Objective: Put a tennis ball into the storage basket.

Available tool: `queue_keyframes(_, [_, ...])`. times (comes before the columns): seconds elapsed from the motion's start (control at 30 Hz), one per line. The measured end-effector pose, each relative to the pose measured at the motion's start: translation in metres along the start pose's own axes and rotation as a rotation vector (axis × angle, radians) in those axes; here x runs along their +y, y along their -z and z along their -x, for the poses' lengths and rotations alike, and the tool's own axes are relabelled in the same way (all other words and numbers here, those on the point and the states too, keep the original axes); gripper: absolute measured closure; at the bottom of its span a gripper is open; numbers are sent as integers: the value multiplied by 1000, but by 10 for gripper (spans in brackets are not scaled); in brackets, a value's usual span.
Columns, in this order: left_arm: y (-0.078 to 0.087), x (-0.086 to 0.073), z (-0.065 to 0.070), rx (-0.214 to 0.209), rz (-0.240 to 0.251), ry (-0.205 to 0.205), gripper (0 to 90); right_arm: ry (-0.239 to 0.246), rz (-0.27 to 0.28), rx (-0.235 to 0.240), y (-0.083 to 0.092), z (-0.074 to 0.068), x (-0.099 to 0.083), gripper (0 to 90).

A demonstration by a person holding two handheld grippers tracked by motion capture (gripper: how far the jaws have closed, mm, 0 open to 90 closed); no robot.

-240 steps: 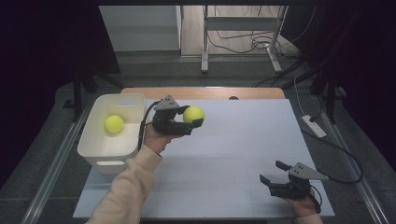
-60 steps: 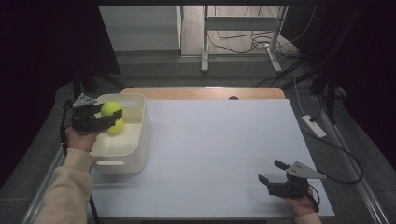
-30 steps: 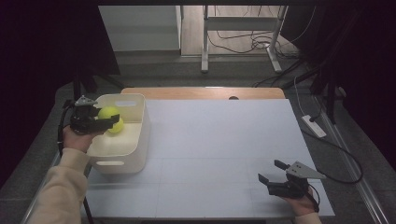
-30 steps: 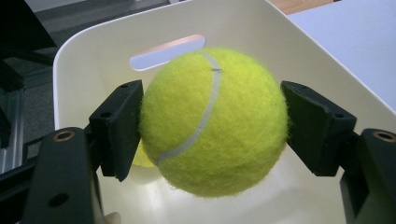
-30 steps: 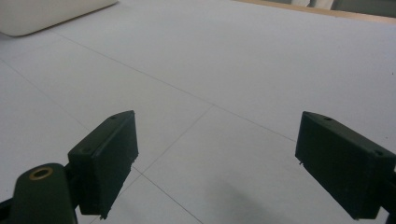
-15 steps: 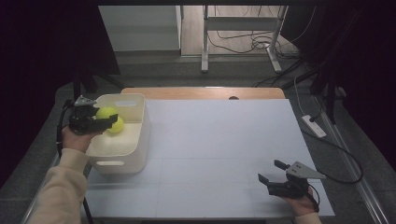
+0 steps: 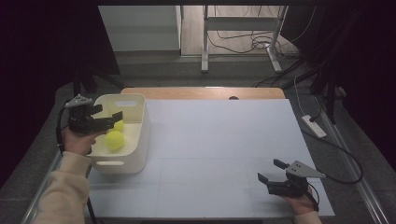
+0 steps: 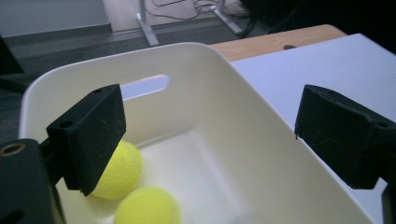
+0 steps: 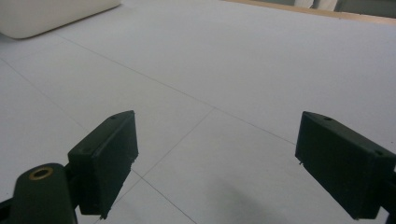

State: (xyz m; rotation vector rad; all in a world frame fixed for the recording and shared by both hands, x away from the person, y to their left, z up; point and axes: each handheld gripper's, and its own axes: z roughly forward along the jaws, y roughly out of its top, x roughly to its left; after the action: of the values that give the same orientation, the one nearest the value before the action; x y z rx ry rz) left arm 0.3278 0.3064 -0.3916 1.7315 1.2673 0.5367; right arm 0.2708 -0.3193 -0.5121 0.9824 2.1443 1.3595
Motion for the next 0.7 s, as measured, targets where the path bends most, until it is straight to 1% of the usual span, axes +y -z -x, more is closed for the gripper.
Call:
queue_keyframes(0.17, [2,-3,7,-49,23,-7,86,1,2,2,0,0,0,130])
queue_keyframes(0.23, [2,-4,8,-57,29,-9,85,-2,1,3,0,0,0,130])
queue_keyframes(0.33, [4,-5,14,-89,45,-25,83,-1,8,3,0,0,2,130])
queue_keyframes(0.4, [5,-6,16,-95,49,-28,81,0,8,1,-1,-1,2,130])
queue_keyframes(0.43, [5,-7,19,-110,54,-34,81,2,6,1,-1,-1,2,130])
queue_keyframes(0.5, [6,-9,23,-123,60,-44,77,-3,8,3,-1,-1,3,130])
queue_keyframes(0.7, [6,-13,36,-167,63,-70,66,-15,4,1,-1,-2,5,129])
